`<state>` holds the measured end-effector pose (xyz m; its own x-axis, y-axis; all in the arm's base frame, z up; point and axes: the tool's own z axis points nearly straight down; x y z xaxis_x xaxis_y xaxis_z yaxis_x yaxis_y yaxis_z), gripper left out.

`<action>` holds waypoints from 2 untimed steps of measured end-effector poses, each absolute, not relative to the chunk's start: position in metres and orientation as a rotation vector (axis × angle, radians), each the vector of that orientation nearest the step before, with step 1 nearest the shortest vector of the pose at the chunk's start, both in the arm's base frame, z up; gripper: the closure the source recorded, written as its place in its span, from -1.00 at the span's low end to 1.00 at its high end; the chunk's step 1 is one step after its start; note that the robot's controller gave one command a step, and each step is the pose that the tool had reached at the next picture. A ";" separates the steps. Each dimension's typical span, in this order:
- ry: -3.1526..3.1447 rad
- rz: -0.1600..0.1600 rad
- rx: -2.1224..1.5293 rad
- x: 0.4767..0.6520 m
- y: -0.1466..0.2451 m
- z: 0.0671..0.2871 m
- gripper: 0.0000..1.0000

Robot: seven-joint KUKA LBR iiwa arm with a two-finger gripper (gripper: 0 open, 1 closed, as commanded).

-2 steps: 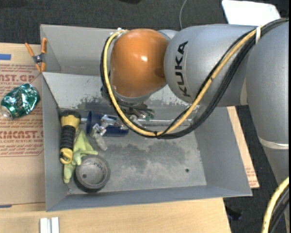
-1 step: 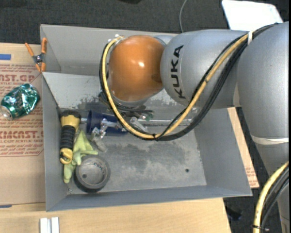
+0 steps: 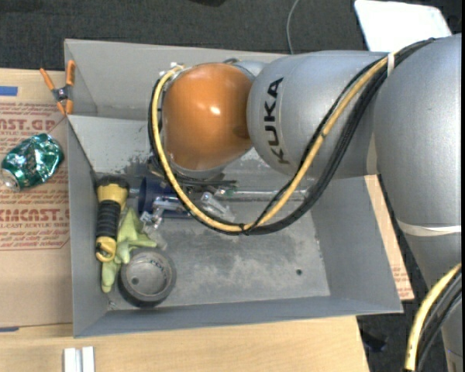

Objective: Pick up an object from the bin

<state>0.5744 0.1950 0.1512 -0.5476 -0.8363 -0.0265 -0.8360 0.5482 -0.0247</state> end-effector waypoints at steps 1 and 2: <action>2.443 -0.022 -1.918 0.578 0.204 0.133 -1.00; 2.385 -0.023 -1.985 0.563 0.211 0.135 -1.00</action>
Offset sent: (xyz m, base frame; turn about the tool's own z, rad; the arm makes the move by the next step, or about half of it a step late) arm -0.0155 0.0177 -0.0132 -0.4168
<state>0.5633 0.2112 0.1348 -0.1812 -0.9832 -0.0198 -0.9827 0.1818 -0.0358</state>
